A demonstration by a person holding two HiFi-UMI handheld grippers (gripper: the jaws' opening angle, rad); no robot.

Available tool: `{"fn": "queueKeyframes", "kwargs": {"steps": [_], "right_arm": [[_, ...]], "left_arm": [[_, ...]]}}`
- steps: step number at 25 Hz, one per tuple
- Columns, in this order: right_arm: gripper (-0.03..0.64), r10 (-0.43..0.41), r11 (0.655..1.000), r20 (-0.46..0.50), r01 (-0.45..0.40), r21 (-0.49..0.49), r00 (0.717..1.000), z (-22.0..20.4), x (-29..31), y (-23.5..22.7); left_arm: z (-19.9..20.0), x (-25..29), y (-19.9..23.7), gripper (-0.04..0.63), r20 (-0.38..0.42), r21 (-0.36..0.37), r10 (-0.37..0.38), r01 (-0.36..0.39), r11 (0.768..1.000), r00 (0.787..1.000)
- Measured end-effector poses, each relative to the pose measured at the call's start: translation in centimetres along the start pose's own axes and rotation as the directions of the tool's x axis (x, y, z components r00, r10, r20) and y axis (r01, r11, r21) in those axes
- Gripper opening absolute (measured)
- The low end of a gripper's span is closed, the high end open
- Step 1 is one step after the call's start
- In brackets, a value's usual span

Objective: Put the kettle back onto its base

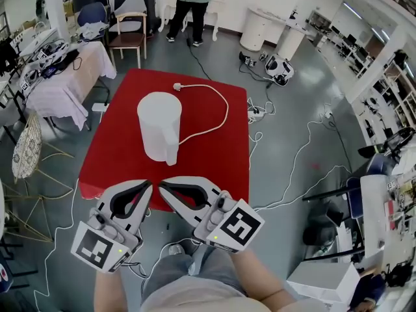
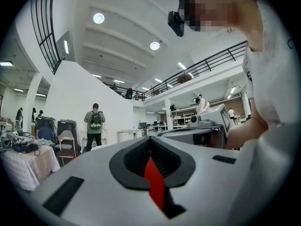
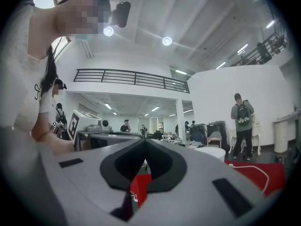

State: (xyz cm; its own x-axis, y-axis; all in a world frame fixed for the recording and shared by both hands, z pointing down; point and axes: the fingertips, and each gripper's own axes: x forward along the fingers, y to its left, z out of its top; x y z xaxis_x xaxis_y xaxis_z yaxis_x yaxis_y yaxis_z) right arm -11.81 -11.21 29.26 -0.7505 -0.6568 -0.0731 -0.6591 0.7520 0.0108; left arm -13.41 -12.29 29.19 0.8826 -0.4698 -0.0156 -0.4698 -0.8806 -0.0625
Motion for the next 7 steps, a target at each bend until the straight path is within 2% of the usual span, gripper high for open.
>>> {"fn": "queueKeyframes", "kwargs": {"steps": [7], "right_arm": [[0.008, 0.001, 1.0, -0.004, -0.001, -0.014, 1.0, 0.0, -0.2, 1.1]], "left_arm": [[0.0, -0.8, -0.7, 0.011, 0.007, 0.005, -0.009, 0.009, 1.0, 1.0]]}}
